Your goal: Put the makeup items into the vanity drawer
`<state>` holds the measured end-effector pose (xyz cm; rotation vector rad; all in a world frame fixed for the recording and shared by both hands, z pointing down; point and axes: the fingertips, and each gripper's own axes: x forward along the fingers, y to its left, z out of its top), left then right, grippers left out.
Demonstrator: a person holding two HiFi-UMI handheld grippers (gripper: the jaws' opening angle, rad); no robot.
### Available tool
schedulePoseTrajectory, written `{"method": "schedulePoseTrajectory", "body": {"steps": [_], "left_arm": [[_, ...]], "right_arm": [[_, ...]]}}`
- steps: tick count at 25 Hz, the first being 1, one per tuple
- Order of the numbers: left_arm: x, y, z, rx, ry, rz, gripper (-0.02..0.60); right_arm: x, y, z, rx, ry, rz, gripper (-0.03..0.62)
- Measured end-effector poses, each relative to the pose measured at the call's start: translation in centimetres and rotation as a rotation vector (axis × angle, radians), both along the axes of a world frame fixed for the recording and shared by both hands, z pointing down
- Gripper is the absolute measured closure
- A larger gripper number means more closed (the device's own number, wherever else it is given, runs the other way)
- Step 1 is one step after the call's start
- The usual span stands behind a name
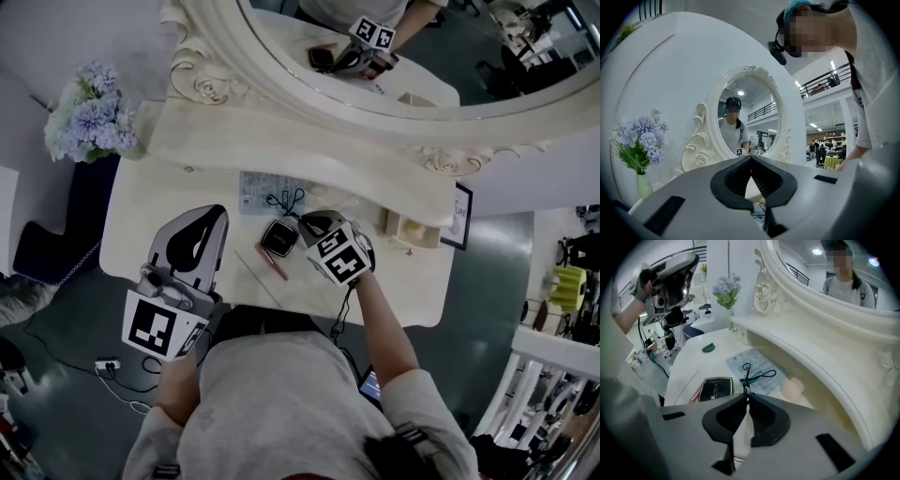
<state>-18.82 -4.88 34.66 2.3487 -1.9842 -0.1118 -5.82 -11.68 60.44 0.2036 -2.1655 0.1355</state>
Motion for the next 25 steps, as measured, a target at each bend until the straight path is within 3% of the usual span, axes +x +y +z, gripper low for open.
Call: {"method": "schedulePoseTrajectory", "body": {"steps": [12,25], "left_arm": [[1.5,-0.9,-0.9,0.02,-0.005,0.068,0.568],[4.5,-1.9,-1.8,0.045,-0.015,0.175,0.568]], "right_arm": [[0.9,0.8,-8.0,0.031,-0.275,0.141,0.563],[3.9,0.6,-13.1,0.093,-0.534,0.333,0.563]]}}
